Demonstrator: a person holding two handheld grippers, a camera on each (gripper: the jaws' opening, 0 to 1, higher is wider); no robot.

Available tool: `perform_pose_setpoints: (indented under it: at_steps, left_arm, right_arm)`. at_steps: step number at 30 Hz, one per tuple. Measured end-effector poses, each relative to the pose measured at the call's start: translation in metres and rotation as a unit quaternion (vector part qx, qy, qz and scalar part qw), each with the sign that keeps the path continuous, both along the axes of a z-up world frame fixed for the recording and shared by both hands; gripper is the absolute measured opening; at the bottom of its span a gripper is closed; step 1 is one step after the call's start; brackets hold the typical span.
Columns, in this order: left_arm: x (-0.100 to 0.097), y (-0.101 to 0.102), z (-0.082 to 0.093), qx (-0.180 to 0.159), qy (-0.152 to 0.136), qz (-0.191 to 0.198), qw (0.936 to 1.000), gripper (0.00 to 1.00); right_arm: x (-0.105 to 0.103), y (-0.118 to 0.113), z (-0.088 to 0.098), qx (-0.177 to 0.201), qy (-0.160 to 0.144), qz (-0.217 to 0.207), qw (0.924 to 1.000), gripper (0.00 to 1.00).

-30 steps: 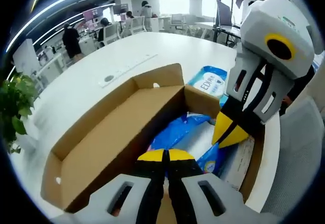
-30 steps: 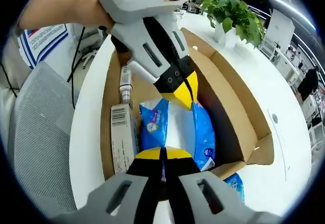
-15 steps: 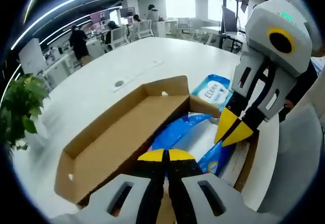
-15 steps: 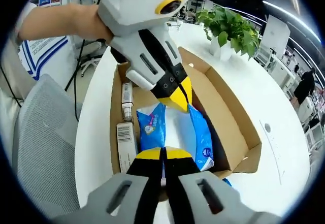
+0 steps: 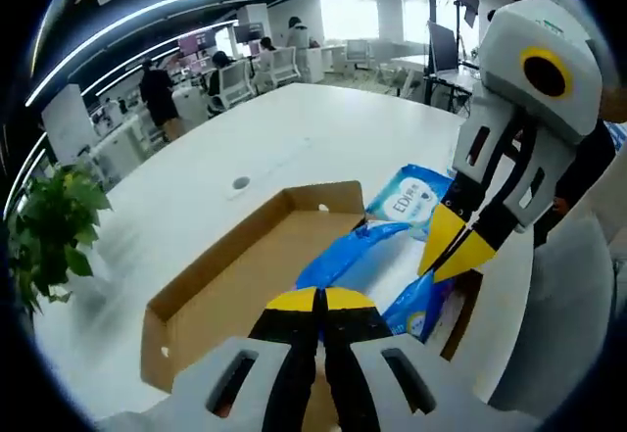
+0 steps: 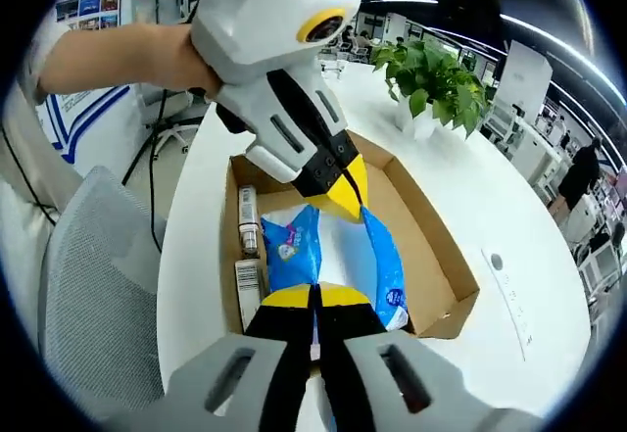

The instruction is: Operate the shoe box by opening the lid, removing the specified soft item, and placing it in the target area until the item is outside and the box remains undamaged.

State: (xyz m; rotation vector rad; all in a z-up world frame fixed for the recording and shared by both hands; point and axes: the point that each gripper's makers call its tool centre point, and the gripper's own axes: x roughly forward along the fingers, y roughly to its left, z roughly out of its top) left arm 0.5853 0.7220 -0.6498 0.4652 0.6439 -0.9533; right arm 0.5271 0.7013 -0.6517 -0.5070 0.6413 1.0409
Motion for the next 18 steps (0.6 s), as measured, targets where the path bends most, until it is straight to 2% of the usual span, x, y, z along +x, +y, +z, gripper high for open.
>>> perform_pose_setpoints:
  at_steps: [9,18]
  left_arm:
    - [-0.004,-0.017,0.021,0.009,-0.010,-0.018,0.9997,0.00]
    - [-0.011,-0.054,0.034,0.019,-0.023,-0.059,0.9978,0.00]
  right_arm:
    - [-0.004,-0.020,0.022,0.006,-0.010,-0.011,0.9999,0.00]
    - [-0.010,-0.052,0.033,0.004,-0.009,-0.027,0.9996,0.00]
